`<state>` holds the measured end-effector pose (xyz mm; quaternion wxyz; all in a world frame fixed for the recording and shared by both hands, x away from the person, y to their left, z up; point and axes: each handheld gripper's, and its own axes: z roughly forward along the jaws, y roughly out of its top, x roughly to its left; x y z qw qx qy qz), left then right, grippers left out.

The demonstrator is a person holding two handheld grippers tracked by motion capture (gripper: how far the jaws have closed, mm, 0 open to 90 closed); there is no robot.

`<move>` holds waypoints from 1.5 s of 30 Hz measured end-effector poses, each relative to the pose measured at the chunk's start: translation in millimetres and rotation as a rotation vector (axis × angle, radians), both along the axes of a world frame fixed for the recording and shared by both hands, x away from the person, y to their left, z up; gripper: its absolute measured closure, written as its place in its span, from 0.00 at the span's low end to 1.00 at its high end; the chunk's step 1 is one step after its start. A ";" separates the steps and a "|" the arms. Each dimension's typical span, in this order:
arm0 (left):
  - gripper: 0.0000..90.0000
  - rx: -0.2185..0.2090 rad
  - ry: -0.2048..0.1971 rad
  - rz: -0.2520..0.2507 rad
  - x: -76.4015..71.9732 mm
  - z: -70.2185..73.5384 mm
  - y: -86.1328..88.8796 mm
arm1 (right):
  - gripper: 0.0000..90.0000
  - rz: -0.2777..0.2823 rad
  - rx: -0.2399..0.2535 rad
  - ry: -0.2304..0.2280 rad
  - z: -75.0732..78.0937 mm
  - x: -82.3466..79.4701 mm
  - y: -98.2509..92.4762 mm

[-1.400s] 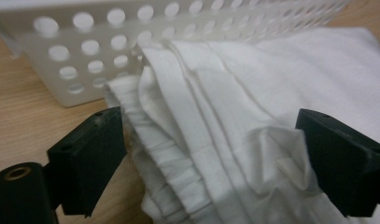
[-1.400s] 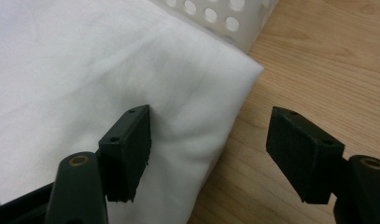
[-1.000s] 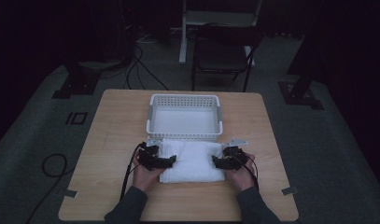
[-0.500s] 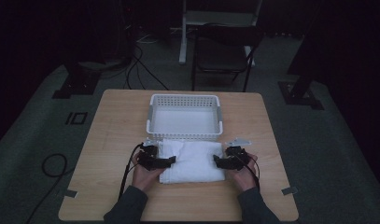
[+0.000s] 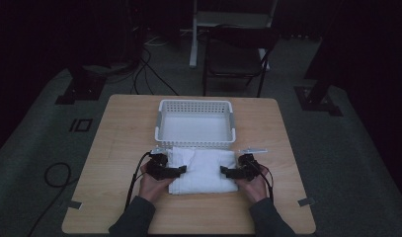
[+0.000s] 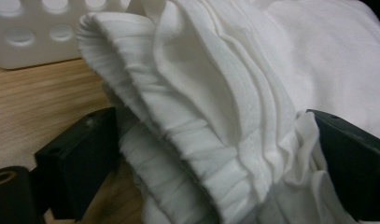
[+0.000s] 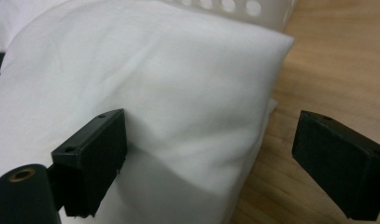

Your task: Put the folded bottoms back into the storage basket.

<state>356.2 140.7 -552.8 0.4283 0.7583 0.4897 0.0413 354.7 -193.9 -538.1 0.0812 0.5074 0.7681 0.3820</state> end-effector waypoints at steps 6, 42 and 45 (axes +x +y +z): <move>0.23 -0.047 0.038 -0.027 -0.4 0.6 1.2 | 0.15 0.021 0.088 0.054 -9.6 8.5 -4.3; 0.62 -0.064 -0.058 -0.064 -23.3 27.4 11.6 | 0.78 0.181 0.123 -0.100 11.6 -16.3 14.0; 0.62 -0.061 -0.064 -0.065 -23.7 29.8 12.1 | 0.78 0.188 0.119 -0.106 12.6 -17.3 14.1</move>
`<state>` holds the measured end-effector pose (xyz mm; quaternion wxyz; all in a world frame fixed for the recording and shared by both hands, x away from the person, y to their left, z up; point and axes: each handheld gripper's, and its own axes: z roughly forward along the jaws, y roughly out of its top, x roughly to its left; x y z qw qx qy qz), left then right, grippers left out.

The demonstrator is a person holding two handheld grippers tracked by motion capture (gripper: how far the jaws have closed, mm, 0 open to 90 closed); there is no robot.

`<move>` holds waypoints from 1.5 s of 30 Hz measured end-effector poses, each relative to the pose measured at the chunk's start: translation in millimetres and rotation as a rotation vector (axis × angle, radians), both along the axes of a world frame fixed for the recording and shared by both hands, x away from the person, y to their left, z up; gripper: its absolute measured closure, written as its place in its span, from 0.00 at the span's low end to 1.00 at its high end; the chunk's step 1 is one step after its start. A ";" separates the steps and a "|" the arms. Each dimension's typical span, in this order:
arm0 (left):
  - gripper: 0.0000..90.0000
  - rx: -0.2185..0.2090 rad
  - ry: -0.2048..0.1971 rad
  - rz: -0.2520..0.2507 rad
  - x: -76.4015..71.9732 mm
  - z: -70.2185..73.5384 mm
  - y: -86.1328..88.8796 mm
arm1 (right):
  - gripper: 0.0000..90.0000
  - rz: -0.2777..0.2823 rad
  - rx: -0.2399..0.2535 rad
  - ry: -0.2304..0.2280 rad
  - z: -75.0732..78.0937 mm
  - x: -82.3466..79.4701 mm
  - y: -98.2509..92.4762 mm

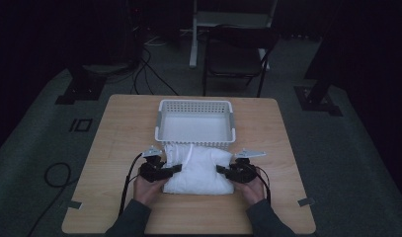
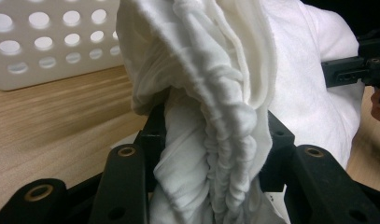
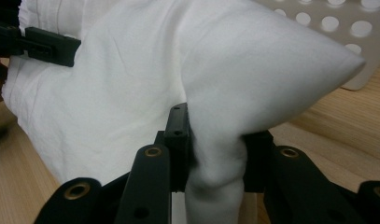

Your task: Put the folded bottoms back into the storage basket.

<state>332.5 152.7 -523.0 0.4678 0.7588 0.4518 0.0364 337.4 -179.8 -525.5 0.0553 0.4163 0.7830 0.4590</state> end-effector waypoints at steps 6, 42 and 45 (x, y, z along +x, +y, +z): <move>0.62 -0.004 -0.001 0.000 0.1 0.9 -1.2 | 0.78 0.002 0.001 -0.003 1.0 0.5 -1.5; 0.62 -0.026 -0.085 0.002 -10.3 30.2 -2.2 | 0.78 0.001 0.048 -0.067 21.9 -8.3 -7.2; 0.62 -0.025 -0.091 0.002 -10.7 33.1 -3.6 | 0.78 -0.002 0.051 -0.072 24.1 -8.5 -8.3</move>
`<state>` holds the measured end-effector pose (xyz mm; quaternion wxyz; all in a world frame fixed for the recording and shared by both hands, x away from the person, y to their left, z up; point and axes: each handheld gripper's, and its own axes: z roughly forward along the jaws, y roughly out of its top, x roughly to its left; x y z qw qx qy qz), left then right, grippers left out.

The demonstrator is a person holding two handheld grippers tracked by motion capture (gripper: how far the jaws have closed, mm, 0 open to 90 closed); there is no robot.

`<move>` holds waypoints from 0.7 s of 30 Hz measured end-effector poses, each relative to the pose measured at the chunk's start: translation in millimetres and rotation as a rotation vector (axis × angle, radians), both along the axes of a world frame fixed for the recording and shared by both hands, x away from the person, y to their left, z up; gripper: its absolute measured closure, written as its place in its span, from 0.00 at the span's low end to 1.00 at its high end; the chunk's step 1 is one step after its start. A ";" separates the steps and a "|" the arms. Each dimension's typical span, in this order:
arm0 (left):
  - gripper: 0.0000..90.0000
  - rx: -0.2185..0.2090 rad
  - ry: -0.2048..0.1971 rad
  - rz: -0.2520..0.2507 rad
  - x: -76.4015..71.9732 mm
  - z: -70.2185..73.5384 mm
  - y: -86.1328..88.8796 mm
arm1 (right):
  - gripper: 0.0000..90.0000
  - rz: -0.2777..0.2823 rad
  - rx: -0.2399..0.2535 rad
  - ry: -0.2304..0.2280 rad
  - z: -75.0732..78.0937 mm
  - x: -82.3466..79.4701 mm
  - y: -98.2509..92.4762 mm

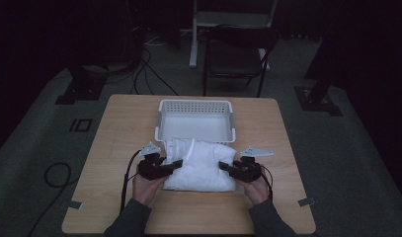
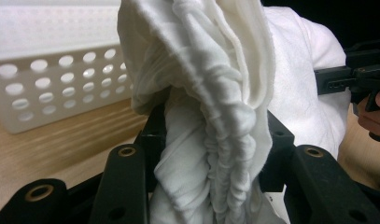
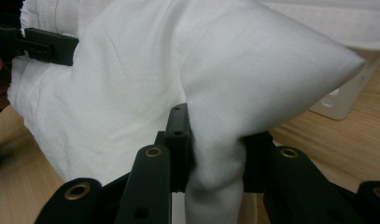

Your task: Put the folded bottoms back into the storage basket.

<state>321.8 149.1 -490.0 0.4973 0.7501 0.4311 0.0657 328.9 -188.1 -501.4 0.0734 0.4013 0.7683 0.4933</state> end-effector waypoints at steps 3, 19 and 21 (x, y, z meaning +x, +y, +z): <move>0.62 -0.010 -0.011 -0.001 -0.7 3.9 -0.8 | 0.78 -0.003 -0.006 -0.016 6.0 -0.7 -1.4; 0.62 -0.030 -0.049 0.003 1.7 28.8 3.1 | 0.79 -0.011 -0.001 -0.077 32.8 -1.9 1.1; 0.62 -0.033 -0.056 0.004 2.3 34.1 2.9 | 0.79 -0.012 0.001 -0.087 36.9 -1.8 1.2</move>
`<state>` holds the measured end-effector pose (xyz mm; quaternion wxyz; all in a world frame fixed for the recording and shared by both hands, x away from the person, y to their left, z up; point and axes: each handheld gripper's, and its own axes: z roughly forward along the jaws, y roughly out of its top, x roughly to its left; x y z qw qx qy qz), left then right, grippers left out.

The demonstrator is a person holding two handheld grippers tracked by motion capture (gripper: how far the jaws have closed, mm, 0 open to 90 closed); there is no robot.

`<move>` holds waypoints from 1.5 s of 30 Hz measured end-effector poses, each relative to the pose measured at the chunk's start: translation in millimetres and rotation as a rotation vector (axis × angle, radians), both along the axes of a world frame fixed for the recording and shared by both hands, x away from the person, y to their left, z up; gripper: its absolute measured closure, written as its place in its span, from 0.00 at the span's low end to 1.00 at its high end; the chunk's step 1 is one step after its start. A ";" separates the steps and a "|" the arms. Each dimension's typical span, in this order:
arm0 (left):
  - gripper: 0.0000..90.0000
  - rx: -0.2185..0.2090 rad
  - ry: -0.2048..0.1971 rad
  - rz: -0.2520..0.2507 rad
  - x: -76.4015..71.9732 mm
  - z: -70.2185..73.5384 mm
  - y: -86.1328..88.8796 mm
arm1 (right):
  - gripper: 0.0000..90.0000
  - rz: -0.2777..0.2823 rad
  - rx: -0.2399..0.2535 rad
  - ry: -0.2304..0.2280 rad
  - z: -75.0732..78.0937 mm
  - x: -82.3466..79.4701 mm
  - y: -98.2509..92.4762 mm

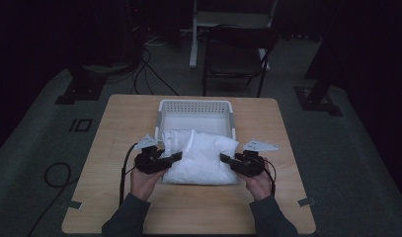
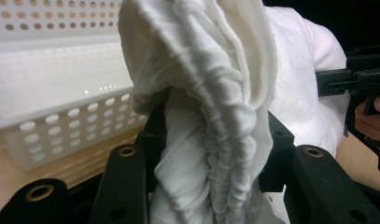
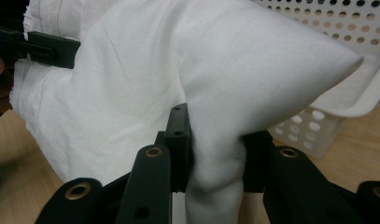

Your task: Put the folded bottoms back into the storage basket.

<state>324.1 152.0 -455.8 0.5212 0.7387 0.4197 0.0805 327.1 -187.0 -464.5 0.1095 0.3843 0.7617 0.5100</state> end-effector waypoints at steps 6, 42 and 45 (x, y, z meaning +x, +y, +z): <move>0.62 0.001 -0.014 -0.003 5.0 12.2 -0.6 | 0.79 -0.006 0.005 -0.022 13.2 1.7 -0.7; 0.62 -0.014 -0.084 0.035 44.0 57.4 -0.2 | 0.79 -0.063 0.015 -0.088 61.2 40.0 5.5; 0.62 -0.009 -0.084 0.043 48.9 58.4 0.4 | 0.79 -0.067 0.010 -0.087 61.8 43.2 7.0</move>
